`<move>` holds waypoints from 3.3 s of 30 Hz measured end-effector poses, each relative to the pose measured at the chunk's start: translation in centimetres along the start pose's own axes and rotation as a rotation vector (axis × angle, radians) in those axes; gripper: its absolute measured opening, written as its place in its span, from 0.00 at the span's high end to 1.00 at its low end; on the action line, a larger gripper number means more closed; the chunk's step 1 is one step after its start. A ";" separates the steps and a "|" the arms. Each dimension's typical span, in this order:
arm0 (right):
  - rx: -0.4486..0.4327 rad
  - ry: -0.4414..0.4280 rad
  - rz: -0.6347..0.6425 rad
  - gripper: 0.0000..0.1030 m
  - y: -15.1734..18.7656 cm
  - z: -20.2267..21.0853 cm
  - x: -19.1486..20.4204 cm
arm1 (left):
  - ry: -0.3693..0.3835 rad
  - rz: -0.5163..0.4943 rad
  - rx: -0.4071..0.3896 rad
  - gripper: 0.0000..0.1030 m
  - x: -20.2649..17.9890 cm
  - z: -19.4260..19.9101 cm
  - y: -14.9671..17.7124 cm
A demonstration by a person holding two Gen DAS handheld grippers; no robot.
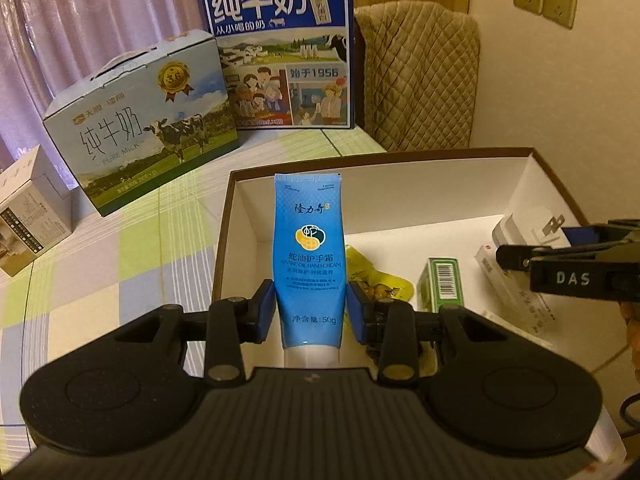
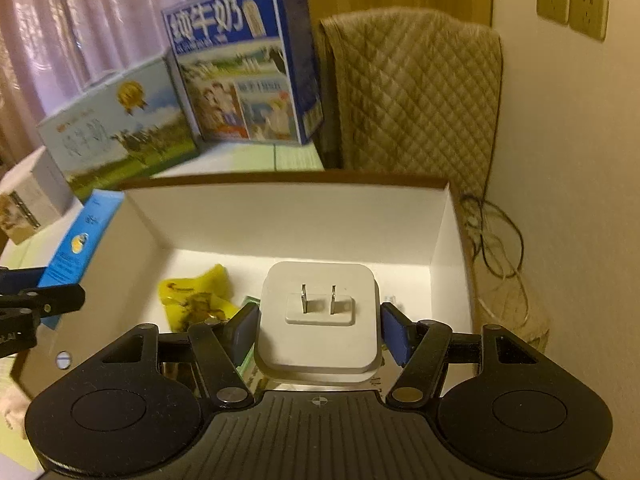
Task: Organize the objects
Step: 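Carry the blue tube with the left tool while the right tool carries the plug adapter into the box, then open the left tool to drop the blue tube while the right tool releases the plug adapter, then withdraw both tools from the box toward the white cloth and red candy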
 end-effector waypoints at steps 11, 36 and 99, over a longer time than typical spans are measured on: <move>0.036 0.001 -0.059 0.40 -1.0 -3.4 -0.4 | -0.015 -0.015 0.024 0.68 -0.1 -3.0 -0.7; -0.008 -0.069 -0.050 0.39 -1.2 -0.6 -1.1 | 0.026 0.043 0.059 0.64 0.6 -5.1 -0.6; -0.040 -0.257 0.180 0.22 13.3 15.9 14.6 | -0.028 0.256 -0.048 0.01 11.6 17.5 17.1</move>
Point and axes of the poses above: each gripper's, at about its wrist camera, not at the fingertips, and z roughly against the way its jaws point, x to its left, y to its underside, the point moved 3 cm from there along -z, roughly the way its jaws point, and after that the axes turned 2 degrees about x, right-handed, at the moved point
